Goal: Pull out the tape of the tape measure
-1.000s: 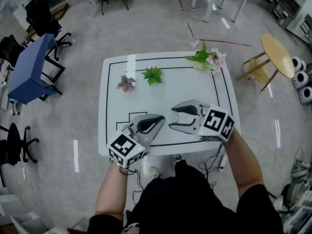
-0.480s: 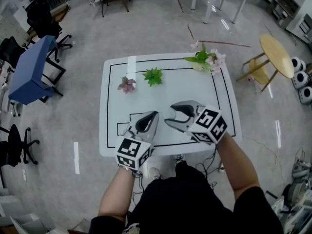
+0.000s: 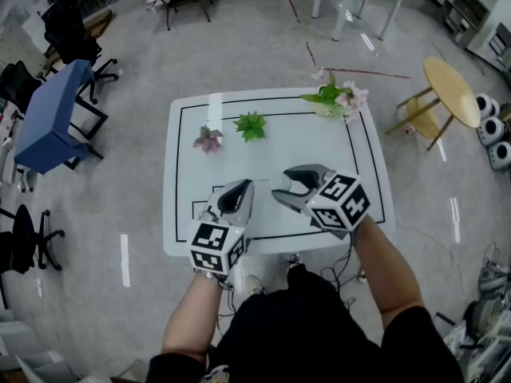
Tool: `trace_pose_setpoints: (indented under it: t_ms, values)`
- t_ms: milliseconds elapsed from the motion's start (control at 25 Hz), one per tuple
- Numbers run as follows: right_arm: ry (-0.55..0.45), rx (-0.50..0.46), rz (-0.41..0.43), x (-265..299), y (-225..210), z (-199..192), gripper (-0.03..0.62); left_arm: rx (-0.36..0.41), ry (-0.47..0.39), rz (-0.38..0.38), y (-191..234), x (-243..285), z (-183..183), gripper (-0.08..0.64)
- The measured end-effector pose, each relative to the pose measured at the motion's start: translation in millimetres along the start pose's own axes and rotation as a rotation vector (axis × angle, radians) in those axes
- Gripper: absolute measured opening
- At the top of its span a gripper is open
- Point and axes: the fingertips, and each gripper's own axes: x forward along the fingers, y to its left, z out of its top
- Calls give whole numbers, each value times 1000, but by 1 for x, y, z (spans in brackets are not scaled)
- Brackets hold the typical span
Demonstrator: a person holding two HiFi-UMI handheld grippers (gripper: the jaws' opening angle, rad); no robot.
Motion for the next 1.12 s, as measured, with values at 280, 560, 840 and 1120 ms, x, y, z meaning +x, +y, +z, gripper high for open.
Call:
trace_pose_setpoints:
  t_ms: [280, 560, 840, 1120]
  values:
    - [14, 15, -92, -7, -15, -6, 212, -27, -19, 83, 21, -10, 5, 6]
    - [12, 51, -134, -15, -23, -11, 212, -58, -6, 115, 33, -16, 5, 6]
    - [42, 69, -196, -22, -32, -20, 212, -108, 13, 161, 42, -22, -1, 6]
    - [38, 112, -230, -34, -42, -27, 212, -135, 16, 185, 55, -29, -1, 6]
